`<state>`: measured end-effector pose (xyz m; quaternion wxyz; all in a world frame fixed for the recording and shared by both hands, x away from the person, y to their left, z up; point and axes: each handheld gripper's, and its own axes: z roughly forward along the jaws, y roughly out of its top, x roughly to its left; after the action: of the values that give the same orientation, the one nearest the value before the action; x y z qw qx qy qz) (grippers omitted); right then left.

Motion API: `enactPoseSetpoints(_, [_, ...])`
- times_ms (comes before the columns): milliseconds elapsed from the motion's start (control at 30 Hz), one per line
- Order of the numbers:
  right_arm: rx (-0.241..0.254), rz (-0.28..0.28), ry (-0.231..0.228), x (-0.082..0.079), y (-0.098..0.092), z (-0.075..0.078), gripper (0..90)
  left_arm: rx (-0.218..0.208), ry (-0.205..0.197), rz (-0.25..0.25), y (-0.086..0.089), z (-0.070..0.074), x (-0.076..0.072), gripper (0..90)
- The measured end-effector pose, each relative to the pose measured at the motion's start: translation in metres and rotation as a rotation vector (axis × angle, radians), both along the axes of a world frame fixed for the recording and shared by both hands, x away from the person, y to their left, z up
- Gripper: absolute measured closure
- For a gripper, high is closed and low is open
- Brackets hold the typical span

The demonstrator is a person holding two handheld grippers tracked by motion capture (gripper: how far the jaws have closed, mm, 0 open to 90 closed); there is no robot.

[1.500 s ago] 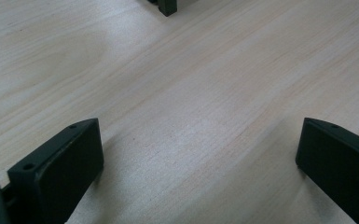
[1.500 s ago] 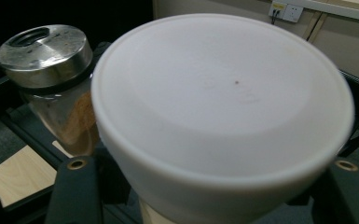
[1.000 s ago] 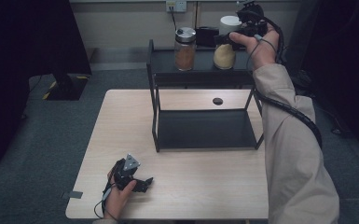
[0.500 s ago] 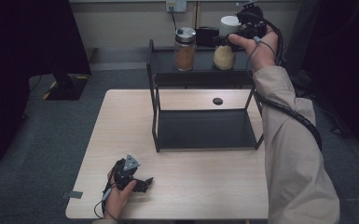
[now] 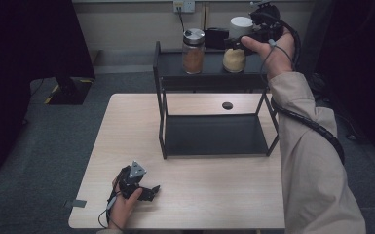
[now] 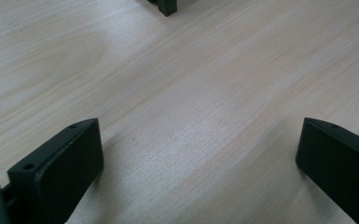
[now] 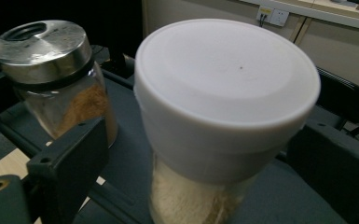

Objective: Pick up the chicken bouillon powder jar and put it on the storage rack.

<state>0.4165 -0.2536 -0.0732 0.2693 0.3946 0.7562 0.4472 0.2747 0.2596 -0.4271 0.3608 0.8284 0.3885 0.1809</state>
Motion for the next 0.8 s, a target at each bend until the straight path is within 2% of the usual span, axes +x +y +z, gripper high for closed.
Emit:
enactPoseSetpoints(167, [0.018, -0.009, -0.011, -0.011, -0.001, -0.004, 0.0, 0.000, 0.000, 0.000, 0.000, 0.000, 0.000, 0.0])
enactPoseSetpoints(300, [0.034, -0.015, 0.001, -0.016, -0.002, -0.006, 0.0, -0.001, 0.000, 0.000, 0.000, 0.000, 0.000, 0.0])
enactPoseSetpoints(533, [0.062, -0.040, -0.018, -0.031, -0.005, -0.012, 0.0, -0.001, -0.001, 0.000, 0.000, 0.000, 0.000, 0.0])
enactPoseSetpoints(800, [0.071, -0.037, -0.022, -0.044, -0.005, -0.018, 0.2, 0.000, 0.000, 0.000, 0.000, 0.000, 0.000, 0.0])
